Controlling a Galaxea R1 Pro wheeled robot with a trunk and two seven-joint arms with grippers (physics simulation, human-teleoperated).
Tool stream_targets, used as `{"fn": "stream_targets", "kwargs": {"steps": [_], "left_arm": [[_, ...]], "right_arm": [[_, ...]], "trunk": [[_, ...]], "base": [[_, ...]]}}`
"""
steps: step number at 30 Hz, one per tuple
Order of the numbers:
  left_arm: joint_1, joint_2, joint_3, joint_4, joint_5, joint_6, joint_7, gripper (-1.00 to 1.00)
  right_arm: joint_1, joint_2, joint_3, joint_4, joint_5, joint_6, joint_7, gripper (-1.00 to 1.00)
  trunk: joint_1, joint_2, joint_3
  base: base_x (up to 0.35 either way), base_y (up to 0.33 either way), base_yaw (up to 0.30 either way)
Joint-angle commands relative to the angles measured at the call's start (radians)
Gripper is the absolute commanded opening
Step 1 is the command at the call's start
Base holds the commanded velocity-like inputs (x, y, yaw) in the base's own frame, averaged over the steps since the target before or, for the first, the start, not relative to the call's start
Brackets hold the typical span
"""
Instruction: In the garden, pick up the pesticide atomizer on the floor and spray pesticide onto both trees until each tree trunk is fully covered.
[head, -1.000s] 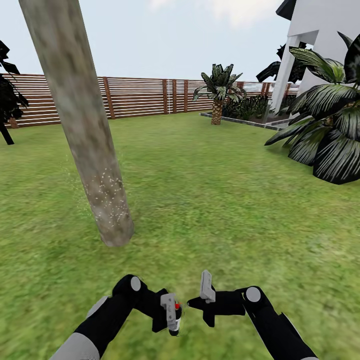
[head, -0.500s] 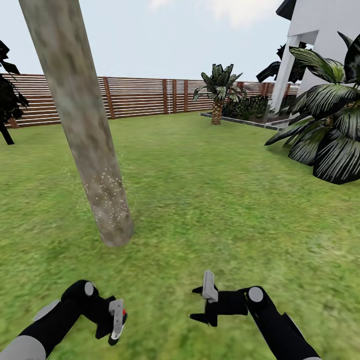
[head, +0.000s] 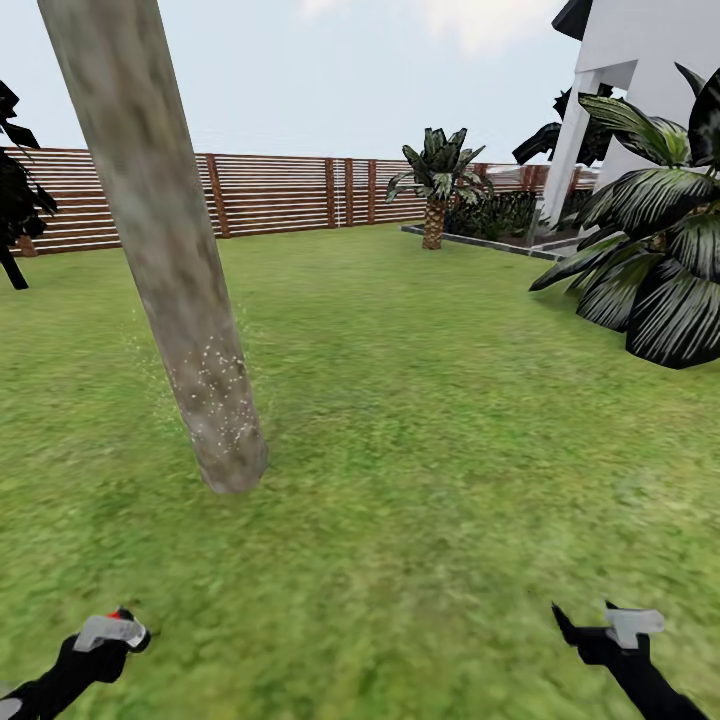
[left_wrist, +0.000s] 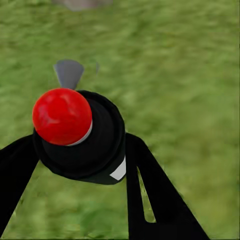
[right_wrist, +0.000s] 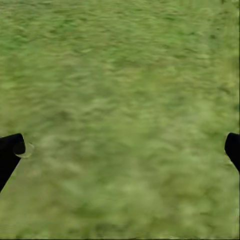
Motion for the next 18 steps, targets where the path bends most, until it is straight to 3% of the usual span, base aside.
{"fn": "stream_targets", "kwargs": {"steps": [1, 4, 6, 7, 8, 9, 10, 11, 18], "left_arm": [[0.027, -0.001, 0.008, 0.016, 0.028, -0.028, 0.03, -1.0], [0.075, -0.003, 0.013, 0.059, 0.102, -0.053, 0.109, -1.0], [0.083, -0.02, 0.007, 0.098, 0.117, -0.057, 0.179, -1.0], [0.085, -0.085, 0.002, 0.105, 0.117, -0.064, 0.278, -1.0], [0.087, -0.102, 0.002, 0.115, 0.116, -0.072, 0.31, -1.0], [0.088, -0.105, 0.002, 0.121, 0.115, -0.074, 0.318, -1.0], [0.096, -0.108, 0.001, 0.139, 0.114, -0.076, 0.325, -1.0], [0.098, -0.109, 0.001, 0.141, 0.114, -0.076, 0.325, -1.0], [0.099, -0.109, 0.0, 0.144, 0.114, -0.076, 0.326, -1.0]], "right_arm": [[0.022, 0.002, -0.024, 0.015, -0.001, -0.034, -0.038, 1.0], [0.051, 0.004, -0.046, 0.054, -0.005, -0.095, -0.088, 1.0], [0.056, 0.005, -0.049, 0.057, -0.007, -0.103, -0.094, 1.0], [0.079, 0.005, -0.05, 0.058, -0.008, -0.108, -0.097, 1.0], [0.084, 0.008, -0.053, 0.063, -0.007, -0.108, -0.098, 1.0], [0.085, 0.009, -0.061, 0.064, -0.007, -0.107, -0.098, 1.0], [0.086, 0.012, -0.105, 0.065, -0.008, -0.107, -0.098, 1.0], [0.086, 0.013, -0.112, 0.066, -0.008, -0.106, -0.098, 1.0], [0.086, 0.013, -0.122, 0.066, -0.008, -0.108, -0.099, 1.0]], "trunk": [[0.0, 0.0, 0.0], [0.0, 0.0, 0.0], [0.0, 0.0, 0.0], [0.0, 0.0, 0.0], [0.0, 0.0, 0.001], [0.0, 0.0, 0.001], [0.0, 0.0, 0.001], [0.0, 0.0, 0.002], [0.0, 0.0, 0.006]], "base": [[0.0, 0.0, 0.0], [0.0, 0.0, 0.0], [0.0, 0.0, 0.0], [0.0, 0.0, 0.0], [0.0, 0.0, -0.128], [0.0, 0.0, -0.204], [0.0, 0.0, -0.269], [0.0, 0.0, -0.276], [0.0, 0.0, -0.281]]}}
